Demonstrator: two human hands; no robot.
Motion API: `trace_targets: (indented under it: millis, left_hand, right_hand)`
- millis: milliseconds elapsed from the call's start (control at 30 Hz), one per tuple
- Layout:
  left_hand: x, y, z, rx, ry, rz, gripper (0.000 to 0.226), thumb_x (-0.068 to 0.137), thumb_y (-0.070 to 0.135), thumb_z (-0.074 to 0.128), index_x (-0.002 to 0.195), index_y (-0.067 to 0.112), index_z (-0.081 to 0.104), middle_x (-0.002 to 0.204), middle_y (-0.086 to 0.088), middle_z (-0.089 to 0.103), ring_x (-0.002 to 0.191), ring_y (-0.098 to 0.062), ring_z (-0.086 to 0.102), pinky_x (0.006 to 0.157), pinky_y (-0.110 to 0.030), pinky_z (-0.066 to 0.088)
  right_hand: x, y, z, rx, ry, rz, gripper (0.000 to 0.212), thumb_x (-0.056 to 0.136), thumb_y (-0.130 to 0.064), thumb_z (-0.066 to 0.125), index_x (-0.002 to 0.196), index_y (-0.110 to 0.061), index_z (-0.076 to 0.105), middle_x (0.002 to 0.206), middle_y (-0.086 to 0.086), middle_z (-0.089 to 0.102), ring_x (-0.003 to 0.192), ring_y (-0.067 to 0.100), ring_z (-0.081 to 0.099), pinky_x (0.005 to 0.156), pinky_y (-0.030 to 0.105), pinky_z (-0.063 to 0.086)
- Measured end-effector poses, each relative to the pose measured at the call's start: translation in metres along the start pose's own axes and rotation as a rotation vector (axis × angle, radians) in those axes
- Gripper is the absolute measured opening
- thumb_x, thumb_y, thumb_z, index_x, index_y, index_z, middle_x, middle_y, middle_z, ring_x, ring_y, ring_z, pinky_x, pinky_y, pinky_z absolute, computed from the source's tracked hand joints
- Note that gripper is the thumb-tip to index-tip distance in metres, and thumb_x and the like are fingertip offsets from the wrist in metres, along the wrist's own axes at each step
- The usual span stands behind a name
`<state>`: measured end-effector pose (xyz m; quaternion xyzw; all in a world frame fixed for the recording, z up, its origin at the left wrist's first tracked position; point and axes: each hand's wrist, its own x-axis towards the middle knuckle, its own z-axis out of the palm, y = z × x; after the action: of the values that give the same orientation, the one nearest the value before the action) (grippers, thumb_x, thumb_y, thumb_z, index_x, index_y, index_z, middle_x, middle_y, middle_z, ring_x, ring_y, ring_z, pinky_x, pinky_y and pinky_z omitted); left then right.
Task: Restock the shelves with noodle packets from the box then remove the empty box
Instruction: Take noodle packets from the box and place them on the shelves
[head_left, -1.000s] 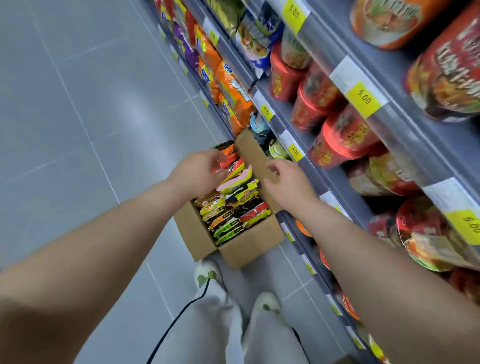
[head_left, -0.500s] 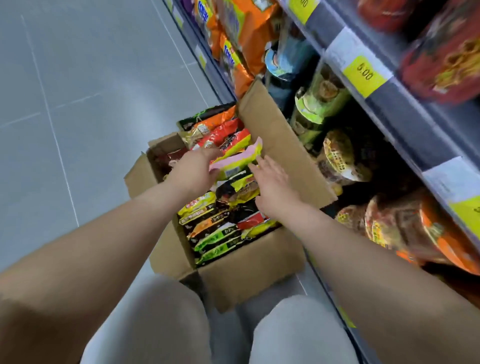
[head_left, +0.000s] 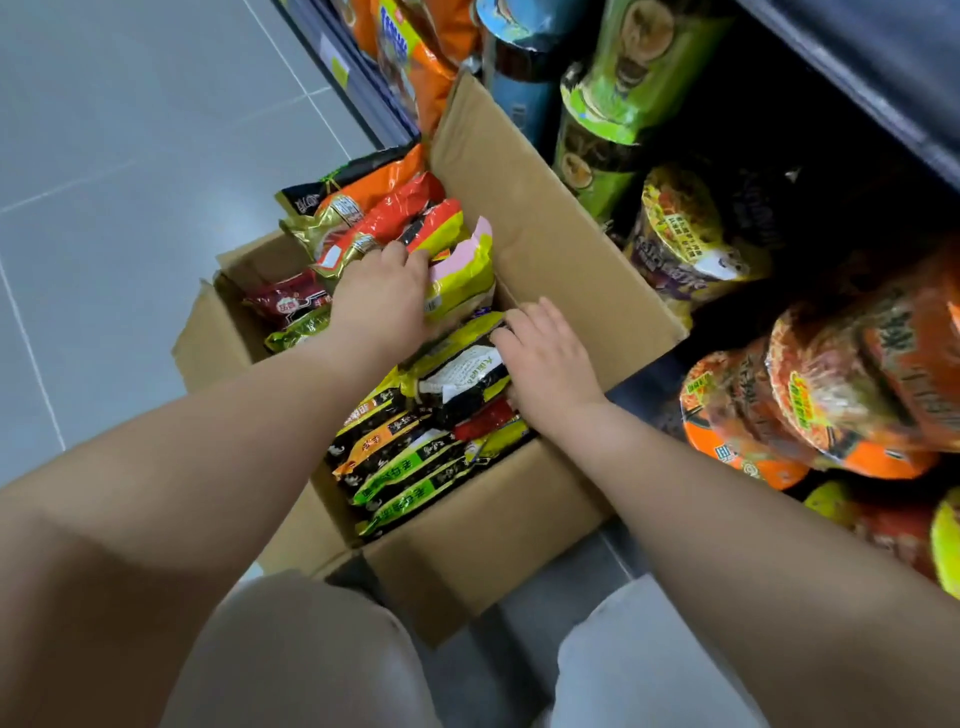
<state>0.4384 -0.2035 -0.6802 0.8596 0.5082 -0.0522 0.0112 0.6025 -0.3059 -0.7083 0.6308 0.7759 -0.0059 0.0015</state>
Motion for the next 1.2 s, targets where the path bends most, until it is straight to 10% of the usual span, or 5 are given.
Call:
trace_targets:
  millis: [400,767,1200]
  left_hand:
    - [-0.009,0.001,-0.038,-0.264,-0.026,-0.137,0.052,0.079,0.042,0.068,0.115,0.009,0.050,0.105,-0.016,0.056,0.095,-0.040,0.055,0.068,-0.043,0.047]
    - [-0.115,-0.035,-0.290,-0.512,-0.133,-0.400,0.048,0.078,0.037,0.061,0.122,0.020,0.051,0.108,-0.014,0.062,0.096,-0.038,0.059,0.073,-0.039,0.047]
    - [-0.271,-0.071,-0.474,-0.670,0.051,-0.663,0.038,0.068,0.035,0.063,0.104,0.028,0.052,0.094,-0.004,0.064,0.085,-0.033,0.059,0.070,-0.040,0.052]
  right_hand:
    - [-0.031,0.008,-0.056,0.339,-0.068,0.184,0.043,0.077,-0.015,0.069,0.118,-0.012,0.059,0.112,0.006,0.059,0.113,0.030,0.046,0.104,0.031,0.021]
    - [-0.040,-0.024,-0.316,0.407,-0.327,0.620,0.037,0.083,-0.036,0.063,0.115,-0.019,0.057,0.112,0.007,0.062,0.105,0.030,0.057,0.070,0.032,0.041]
    - [-0.081,-0.096,-0.535,0.465,-0.219,0.504,0.038,0.081,-0.035,0.063,0.115,-0.018,0.056,0.102,0.004,0.065,0.091,0.031,0.061,0.074,0.038,0.052]
